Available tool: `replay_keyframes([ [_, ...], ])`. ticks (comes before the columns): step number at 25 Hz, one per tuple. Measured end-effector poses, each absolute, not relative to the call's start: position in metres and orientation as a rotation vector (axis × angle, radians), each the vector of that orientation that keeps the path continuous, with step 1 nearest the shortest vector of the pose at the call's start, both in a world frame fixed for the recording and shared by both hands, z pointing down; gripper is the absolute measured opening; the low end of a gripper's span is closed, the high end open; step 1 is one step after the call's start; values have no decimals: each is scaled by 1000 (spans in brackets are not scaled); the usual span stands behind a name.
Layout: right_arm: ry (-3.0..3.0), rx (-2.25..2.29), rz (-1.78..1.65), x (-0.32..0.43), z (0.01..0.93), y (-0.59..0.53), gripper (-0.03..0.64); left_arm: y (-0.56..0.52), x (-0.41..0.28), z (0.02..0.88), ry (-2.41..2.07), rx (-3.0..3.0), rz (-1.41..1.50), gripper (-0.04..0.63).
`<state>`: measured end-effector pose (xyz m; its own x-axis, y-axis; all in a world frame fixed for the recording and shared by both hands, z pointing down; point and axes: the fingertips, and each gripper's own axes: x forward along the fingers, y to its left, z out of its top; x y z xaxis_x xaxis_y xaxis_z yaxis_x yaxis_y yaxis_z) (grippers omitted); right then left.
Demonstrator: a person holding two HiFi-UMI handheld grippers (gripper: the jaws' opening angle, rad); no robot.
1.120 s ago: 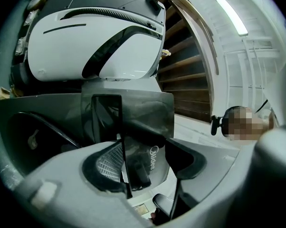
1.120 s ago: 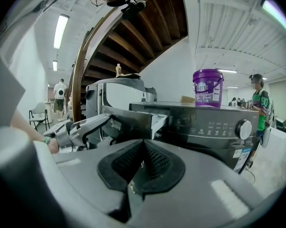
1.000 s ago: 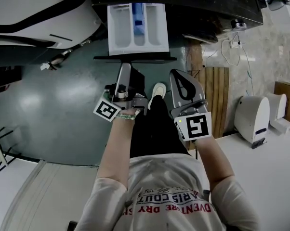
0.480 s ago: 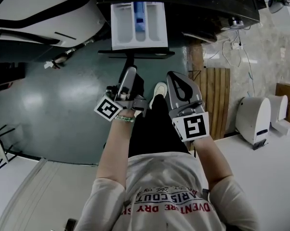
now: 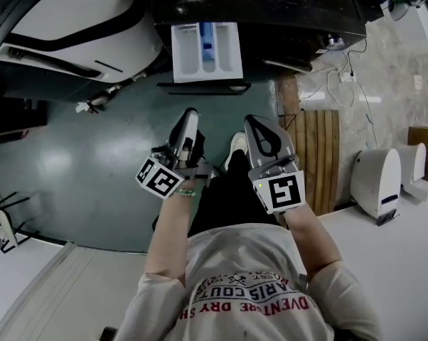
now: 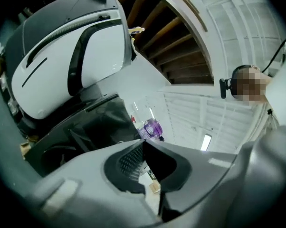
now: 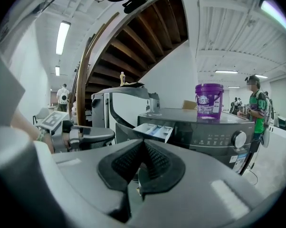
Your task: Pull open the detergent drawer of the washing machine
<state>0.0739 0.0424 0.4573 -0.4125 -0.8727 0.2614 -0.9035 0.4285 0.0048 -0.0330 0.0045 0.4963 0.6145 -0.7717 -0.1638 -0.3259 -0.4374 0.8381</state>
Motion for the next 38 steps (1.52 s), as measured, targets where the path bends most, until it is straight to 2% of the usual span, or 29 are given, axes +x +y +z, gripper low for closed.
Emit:
replay_keyframes([
  [16, -2510, 1643, 47, 80, 343, 56, 2, 37, -23, 323, -839, 2647, -303, -8],
  [26, -2553, 1636, -95, 90, 291, 60, 2, 47, -26, 273, -967, 2885, 68, -8],
  [38, -2566, 1653, -154, 88, 270, 74, 0, 57, -36, 244, -1046, 2952, 64, -8],
])
